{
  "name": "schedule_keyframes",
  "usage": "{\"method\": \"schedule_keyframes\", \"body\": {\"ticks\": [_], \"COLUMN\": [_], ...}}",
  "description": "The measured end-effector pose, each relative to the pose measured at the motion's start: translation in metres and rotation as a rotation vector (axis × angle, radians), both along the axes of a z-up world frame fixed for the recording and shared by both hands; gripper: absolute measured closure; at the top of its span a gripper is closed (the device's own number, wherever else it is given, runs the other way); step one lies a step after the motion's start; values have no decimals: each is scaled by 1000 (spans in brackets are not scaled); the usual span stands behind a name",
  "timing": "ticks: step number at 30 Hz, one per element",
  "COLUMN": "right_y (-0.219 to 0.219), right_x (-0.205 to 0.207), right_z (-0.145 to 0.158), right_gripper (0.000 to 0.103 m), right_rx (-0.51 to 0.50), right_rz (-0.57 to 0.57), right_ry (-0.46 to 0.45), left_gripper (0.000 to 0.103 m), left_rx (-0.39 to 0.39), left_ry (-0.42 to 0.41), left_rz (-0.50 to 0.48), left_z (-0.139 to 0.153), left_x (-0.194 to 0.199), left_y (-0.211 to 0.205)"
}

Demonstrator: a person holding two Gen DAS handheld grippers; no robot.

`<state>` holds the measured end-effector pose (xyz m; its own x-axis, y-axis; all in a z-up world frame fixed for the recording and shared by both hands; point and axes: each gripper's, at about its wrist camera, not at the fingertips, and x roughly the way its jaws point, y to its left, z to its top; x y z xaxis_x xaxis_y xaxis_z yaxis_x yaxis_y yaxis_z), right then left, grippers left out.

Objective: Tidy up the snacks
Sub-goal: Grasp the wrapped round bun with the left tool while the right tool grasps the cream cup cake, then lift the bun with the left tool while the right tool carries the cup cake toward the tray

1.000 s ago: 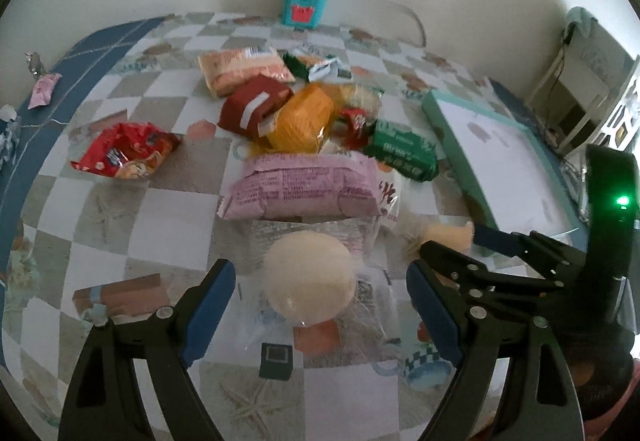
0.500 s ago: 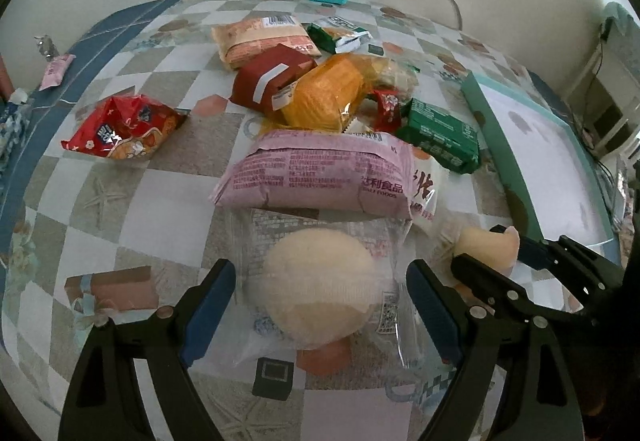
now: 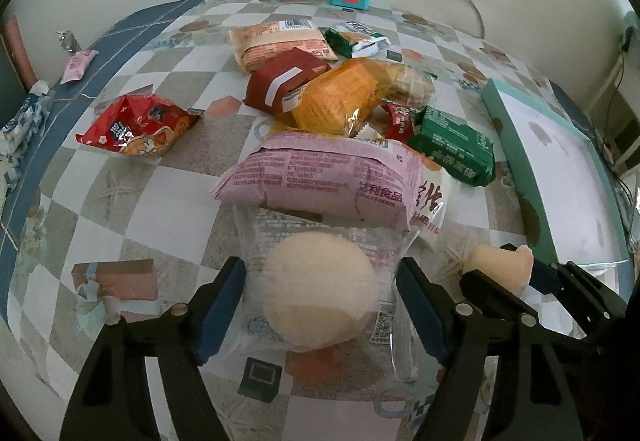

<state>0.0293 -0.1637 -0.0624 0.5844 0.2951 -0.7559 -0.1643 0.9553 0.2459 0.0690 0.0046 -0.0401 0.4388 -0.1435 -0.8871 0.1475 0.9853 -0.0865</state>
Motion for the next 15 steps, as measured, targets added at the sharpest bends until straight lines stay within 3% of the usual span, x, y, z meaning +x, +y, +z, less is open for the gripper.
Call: {"method": "schedule_keyframes", "body": {"ticks": [15], "right_y": [-3], "right_x": [-1], "right_z": [0], "right_gripper": [52], "right_rx": [17], "right_rz": [-7], "right_ry": [4], "left_gripper": [30], "left_rx": [-37], "left_ry": [2], "left_rz": [7], "left_z": [0], "left_x": [-1], "left_y": [5]}}
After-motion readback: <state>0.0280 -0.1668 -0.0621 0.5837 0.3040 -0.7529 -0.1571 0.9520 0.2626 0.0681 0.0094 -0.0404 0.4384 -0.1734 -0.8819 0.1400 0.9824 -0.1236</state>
